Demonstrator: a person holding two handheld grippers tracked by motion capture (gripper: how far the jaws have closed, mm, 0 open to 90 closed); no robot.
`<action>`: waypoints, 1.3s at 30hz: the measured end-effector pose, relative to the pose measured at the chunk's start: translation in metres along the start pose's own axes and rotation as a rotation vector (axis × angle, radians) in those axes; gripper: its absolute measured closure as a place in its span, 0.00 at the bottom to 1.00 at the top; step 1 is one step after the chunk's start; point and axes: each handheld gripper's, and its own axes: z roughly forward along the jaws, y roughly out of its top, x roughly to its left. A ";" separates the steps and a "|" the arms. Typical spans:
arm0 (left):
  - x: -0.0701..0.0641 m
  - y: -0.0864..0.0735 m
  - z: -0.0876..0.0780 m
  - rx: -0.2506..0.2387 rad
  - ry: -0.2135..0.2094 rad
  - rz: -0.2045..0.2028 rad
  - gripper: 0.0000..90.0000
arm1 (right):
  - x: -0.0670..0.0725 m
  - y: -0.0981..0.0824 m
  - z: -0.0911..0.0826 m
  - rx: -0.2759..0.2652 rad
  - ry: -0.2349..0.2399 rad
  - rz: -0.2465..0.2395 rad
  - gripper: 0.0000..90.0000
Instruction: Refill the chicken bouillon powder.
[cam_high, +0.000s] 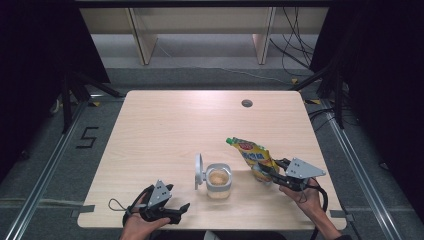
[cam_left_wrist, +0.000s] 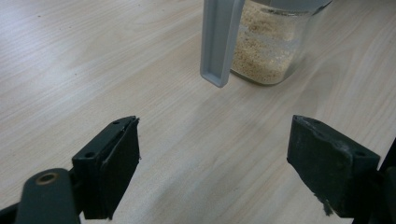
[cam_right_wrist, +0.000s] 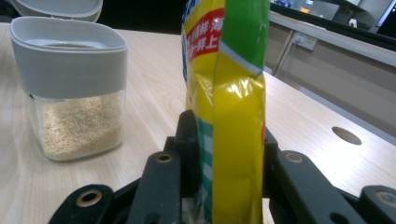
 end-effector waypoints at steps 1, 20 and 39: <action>-0.002 0.000 0.001 -0.011 -0.005 -0.022 0.18 | 0.000 -0.001 -0.002 0.003 -0.007 0.013 0.80; 0.000 0.001 -0.002 -0.005 0.004 -0.007 0.18 | 0.002 0.004 -0.019 0.074 -0.047 0.044 0.78; -0.002 0.000 0.001 -0.025 -0.007 -0.037 0.18 | 0.004 -0.004 -0.035 0.113 -0.087 0.119 0.73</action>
